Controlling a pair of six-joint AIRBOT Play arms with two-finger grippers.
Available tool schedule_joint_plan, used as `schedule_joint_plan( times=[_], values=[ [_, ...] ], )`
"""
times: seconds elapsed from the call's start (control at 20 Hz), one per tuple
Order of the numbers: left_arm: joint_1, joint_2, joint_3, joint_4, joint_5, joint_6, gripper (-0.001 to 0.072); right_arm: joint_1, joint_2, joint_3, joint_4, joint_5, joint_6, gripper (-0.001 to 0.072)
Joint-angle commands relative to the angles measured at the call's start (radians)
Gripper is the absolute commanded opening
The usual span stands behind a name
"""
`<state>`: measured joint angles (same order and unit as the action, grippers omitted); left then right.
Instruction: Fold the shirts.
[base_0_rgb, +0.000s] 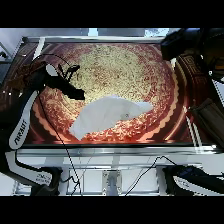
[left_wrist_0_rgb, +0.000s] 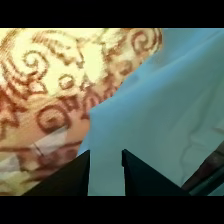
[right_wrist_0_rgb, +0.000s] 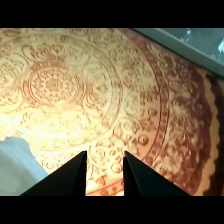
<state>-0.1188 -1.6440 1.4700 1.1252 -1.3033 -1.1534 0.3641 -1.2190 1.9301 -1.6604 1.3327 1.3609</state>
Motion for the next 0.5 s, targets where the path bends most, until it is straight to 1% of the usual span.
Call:
schedule_joint_plan(
  times=[0.0,0.15,0.2,0.25,0.3,0.35,0.4,0.45],
  values=[
    [0.000,0.000,0.001,0.004,-0.019,-0.002,0.0231,-0.048,-0.010,-0.002,-0.003,0.191,0.028,0.0284],
    [0.000,0.000,0.001,-0.050,-0.053,-0.002,0.0237,-0.053,-0.033,-0.004,0.023,0.268,0.030,0.0288],
    [0.000,0.000,0.001,-0.063,-0.060,-0.002,0.0298,-0.053,-0.035,-0.022,0.051,0.270,0.031,0.0288],
    [0.000,0.000,0.001,-0.085,-0.072,-0.002,0.0427,-0.053,-0.035,-0.057,0.079,0.267,0.031,0.0288],
    [0.000,0.000,0.001,-0.121,-0.088,-0.002,0.0505,-0.053,-0.035,-0.108,0.106,0.266,0.031,0.0288],
    [-0.002,0.000,0.001,-0.173,-0.111,-0.002,0.0499,-0.053,-0.035,-0.163,0.117,0.261,0.030,0.0288],
    [-0.009,0.000,0.001,-0.212,-0.138,-0.004,0.0469,-0.053,-0.035,-0.227,0.116,0.241,0.031,0.0288],
    [-0.025,0.000,0.001,-0.235,-0.167,-0.009,0.0458,-0.053,-0.035,-0.293,0.108,0.198,0.032,0.0289]
  ],
)
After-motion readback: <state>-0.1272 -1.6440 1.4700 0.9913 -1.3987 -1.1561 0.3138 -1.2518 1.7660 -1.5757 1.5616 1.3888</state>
